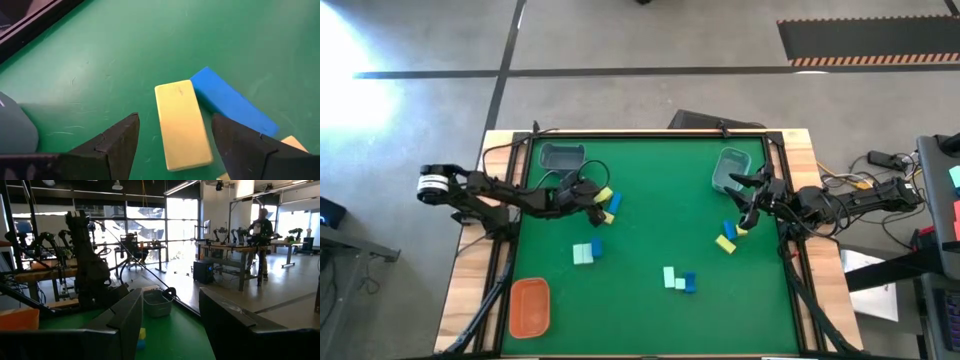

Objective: Sort & place blocks by color
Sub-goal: Put the yellow block into the blue bin

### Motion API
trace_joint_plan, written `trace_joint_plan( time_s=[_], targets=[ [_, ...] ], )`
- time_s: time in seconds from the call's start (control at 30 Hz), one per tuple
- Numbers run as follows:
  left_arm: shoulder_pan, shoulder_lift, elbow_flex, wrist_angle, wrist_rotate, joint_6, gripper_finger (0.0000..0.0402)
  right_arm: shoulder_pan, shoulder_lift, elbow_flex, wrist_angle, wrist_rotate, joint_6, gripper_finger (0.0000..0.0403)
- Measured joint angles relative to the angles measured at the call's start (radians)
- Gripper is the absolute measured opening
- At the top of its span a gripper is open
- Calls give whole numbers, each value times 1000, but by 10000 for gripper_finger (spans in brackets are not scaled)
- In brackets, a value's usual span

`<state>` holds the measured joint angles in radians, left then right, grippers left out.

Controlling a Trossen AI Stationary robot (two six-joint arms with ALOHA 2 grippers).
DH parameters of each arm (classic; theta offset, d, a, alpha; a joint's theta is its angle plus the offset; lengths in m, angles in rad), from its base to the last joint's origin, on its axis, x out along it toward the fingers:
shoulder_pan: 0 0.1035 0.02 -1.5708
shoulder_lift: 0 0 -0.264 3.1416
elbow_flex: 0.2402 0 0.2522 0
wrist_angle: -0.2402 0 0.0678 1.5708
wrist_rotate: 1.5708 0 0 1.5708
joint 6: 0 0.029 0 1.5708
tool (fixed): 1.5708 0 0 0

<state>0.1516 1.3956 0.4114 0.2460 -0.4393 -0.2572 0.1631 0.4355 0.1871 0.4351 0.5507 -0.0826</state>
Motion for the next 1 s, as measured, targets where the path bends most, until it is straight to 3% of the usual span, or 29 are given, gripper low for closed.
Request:
trace_joint_plan(
  time_s=[0.5, 0.77, 1.0],
  targets=[
    [0, 36, -7, 37, 0, -25, 228, 0, 0, 0, -4, 0, 0, 180],
    [0, 142, 20, 85, 8, -25, 185, 0, 0, 0, -11, 0, 3, 180],
    [0, 145, 22, 81, 10, -28, 122, 0, 0, 0, -11, 0, 3, 180]
  ],
)
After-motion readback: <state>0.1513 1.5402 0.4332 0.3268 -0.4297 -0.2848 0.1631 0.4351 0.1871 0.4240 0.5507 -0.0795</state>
